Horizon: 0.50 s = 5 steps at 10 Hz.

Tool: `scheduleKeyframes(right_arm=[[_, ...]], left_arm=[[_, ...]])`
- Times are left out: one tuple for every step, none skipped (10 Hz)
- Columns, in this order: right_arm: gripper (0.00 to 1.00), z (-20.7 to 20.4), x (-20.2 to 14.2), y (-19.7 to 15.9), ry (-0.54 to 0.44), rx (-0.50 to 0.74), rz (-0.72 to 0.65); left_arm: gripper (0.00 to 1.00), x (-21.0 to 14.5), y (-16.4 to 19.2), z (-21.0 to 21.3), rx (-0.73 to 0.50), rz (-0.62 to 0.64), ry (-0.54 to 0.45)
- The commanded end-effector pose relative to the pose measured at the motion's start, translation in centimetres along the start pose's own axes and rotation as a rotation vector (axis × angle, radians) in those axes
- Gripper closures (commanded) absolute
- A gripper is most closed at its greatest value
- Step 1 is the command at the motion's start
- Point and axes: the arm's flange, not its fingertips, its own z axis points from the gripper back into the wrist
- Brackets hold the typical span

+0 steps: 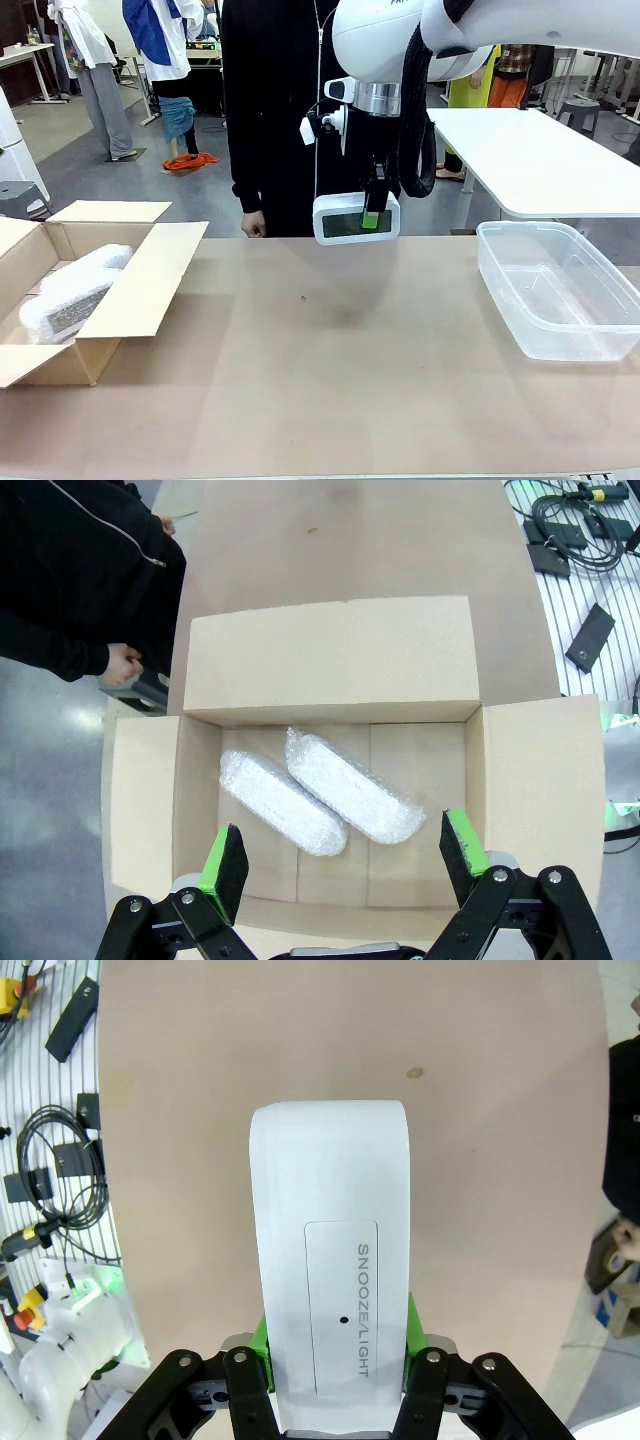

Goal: Separate and place wrapped and unwrapped clocks.
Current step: If the picked Digital clock is wrapped, place it in the Package Box ; if not, place it in the Organizing box.

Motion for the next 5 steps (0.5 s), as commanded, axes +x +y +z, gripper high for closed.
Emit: scheduleKeyframes(right_arm=[[0.69, 0.01, -0.06, -0.02, 0.000, 0.000, -0.002], [0.69, 0.01, -0.06, -0.02, 0.000, 0.000, -0.002], [0.69, 0.01, -0.06, -0.02, 0.000, 0.000, -0.002], [0.69, 0.01, -0.06, -0.02, 0.000, 0.000, -0.002], [0.49, 0.00, 0.00, 0.00, 0.000, 0.000, 0.000]], left_arm=[[0.00, -0.17, -0.36, 0.05, -0.002, -0.023, -0.004], [0.00, -0.17, -0.36, 0.05, -0.002, -0.023, -0.004], [0.00, -0.17, -0.36, 0.05, -0.002, -0.023, -0.004], [0.00, -0.17, -0.36, 0.05, -0.002, -0.023, -0.004], [0.00, -0.17, -0.36, 0.05, -0.002, -0.023, -0.004]])
